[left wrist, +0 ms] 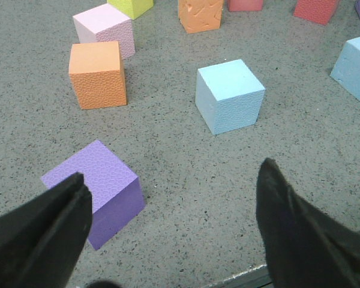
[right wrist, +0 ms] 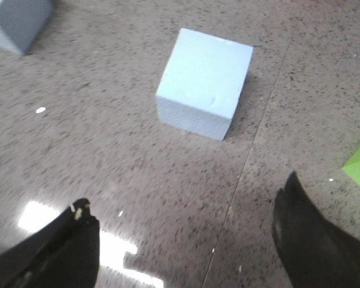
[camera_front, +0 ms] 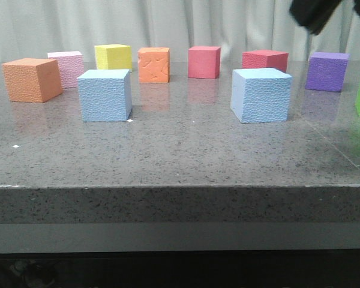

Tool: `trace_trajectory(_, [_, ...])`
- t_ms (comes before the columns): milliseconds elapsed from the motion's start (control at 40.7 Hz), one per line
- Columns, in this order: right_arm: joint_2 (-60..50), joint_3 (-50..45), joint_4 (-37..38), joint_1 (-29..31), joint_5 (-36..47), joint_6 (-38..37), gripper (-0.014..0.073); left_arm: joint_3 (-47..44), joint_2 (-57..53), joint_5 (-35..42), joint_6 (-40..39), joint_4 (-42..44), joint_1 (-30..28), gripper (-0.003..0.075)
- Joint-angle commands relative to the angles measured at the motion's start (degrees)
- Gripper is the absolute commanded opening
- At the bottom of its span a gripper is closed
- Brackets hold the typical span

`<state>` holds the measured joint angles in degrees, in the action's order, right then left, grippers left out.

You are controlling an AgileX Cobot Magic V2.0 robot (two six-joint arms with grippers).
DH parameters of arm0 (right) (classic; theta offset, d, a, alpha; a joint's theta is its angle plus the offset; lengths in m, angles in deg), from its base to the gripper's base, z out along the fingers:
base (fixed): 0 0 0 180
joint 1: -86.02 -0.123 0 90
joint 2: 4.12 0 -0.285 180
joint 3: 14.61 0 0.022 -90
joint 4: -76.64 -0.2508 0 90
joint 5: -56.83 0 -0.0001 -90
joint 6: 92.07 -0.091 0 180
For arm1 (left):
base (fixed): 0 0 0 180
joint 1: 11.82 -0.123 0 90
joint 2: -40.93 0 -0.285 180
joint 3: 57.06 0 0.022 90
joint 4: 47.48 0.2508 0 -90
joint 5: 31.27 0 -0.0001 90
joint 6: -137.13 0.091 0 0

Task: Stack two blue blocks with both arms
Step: 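Lower the right gripper over the light blue cube farther from the left arm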

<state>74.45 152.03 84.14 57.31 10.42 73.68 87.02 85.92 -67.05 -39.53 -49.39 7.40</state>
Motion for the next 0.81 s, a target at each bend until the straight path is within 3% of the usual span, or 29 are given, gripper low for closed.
trace_trajectory(0, [3.81, 5.48, 11.36, -2.52, 0.82, -10.59, 0.0594, 1.95, 0.29, 3.99, -0.13, 0.79, 0.51, 0.0555])
trace_trajectory(221, [13.22, 12.43, 14.02, -2.76, 0.96, -19.40, 0.0652, 1.95, 0.29, 4.25, -0.13, 0.79, 0.51, 0.0554])
trace_trajectory(787, [23.99, 16.89, 10.55, 1.69, 7.15, -20.55, 0.0654, 1.95, 0.29, 4.12, -0.13, 0.90, 0.51, 0.0554])
